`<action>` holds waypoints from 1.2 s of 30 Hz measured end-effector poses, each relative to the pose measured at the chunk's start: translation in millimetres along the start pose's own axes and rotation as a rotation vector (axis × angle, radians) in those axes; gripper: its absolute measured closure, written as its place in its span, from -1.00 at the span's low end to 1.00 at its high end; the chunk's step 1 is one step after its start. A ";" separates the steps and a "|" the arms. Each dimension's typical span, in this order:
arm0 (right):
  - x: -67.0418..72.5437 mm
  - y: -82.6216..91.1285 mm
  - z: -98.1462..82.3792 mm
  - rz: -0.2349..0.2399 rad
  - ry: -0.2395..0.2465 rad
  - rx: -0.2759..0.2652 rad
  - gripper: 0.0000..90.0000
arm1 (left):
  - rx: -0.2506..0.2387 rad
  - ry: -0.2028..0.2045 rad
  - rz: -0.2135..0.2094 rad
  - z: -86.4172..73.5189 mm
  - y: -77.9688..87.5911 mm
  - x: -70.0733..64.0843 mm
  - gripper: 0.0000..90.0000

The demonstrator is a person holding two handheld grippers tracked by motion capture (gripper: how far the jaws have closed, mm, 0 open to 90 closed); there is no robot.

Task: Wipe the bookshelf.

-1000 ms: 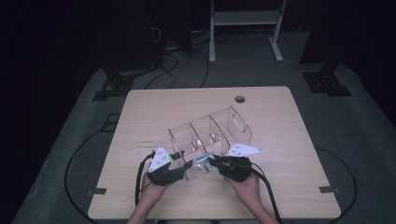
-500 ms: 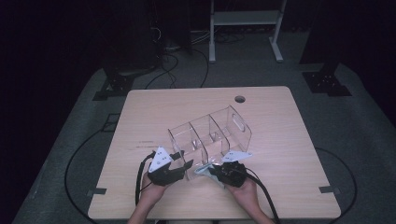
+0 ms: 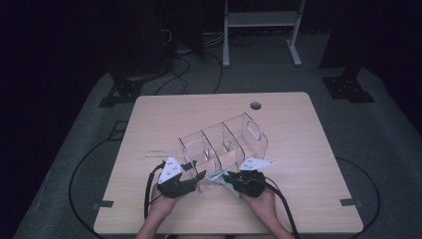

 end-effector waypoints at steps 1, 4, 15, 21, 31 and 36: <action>-0.5 -2.6 -3.3 0.000 0.001 0.012 0.77 | 0.000 0.001 0.000 0.0 0.1 0.1 0.08; -2.1 -11.8 -15.6 -0.003 0.007 0.072 0.77 | 0.000 0.002 -0.002 0.0 0.3 -0.1 0.08; -1.1 7.1 8.1 -0.011 0.015 -0.019 0.77 | 0.002 0.008 -0.013 0.3 0.5 -0.8 0.07; -4.9 -9.4 -15.2 -0.011 0.012 0.060 0.77 | 0.004 0.009 -0.031 0.0 1.0 -1.7 0.06; -8.9 11.5 7.2 -0.029 0.002 -0.017 0.77 | 0.006 -0.007 -0.080 0.7 0.2 -7.6 0.03; -15.8 -0.4 -10.5 -0.034 -0.011 0.038 0.77 | 0.006 -0.016 -0.109 1.0 -0.5 -11.0 0.01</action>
Point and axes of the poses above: each handheld gripper's, and its own axes: y roughly backward along the jaws, z roughly out of its top, x roughly to its left, the point moved 8 cm from there along -y, roughly forward along the jaws, and after that the axes turned 11 degrees about -z, right-handed, at the moved point
